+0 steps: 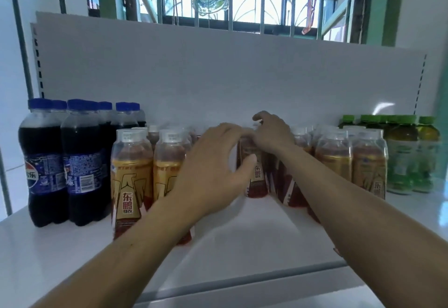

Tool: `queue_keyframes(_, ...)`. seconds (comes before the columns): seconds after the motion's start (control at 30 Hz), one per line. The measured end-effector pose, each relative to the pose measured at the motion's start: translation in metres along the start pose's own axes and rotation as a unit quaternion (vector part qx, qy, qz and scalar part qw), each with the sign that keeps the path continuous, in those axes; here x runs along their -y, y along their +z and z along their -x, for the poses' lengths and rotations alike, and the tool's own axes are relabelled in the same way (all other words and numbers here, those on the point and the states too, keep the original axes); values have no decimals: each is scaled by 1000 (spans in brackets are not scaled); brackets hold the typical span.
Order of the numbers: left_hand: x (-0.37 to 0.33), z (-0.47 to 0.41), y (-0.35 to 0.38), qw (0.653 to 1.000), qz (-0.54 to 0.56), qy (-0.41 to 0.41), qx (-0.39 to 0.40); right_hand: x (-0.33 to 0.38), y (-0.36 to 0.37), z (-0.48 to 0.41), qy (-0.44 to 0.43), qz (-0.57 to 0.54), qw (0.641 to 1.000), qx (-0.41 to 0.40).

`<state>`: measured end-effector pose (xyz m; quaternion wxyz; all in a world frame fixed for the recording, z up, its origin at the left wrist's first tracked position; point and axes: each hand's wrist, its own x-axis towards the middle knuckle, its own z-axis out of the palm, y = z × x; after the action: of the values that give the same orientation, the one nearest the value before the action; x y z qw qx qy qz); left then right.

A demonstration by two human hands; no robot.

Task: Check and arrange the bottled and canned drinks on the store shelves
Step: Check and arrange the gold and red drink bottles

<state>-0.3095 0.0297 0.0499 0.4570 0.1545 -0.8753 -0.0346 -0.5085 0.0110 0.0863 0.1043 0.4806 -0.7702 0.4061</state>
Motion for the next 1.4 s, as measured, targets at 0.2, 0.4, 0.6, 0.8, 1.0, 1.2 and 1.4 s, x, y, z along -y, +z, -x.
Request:
queue_keyframes(0.2, 7, -9, 65, 906, 316, -280, 30, -2, 6, 13, -24, -181, 981, -60)
queue_keyframes(0.4, 18, -15, 94, 858, 372, -352, -24, 6, 0, 12, -103, -306, 942, -94)
queue_keyframes(0.6, 31, 5, 93, 813, 469, -340, 47, -11, 10, 19, -8, -533, 837, 122)
queue_keyframes(0.8, 28, 9, 100, 809, 479, -326, 102, -24, 7, 20, 19, -616, 781, 98)
queue_keyframes(1.0, 27, 4, 99, 804, 489, -337, 32, -30, 7, 13, 31, -671, 730, 125)
queue_keyframes(1.2, 11, -1, 93, 731, 575, -364, 42, -27, 0, 22, 50, -708, 661, 244)
queue_keyframes(1.4, 9, -4, 96, 780, 498, -375, 60, -28, 6, 17, 63, -677, 711, 176)
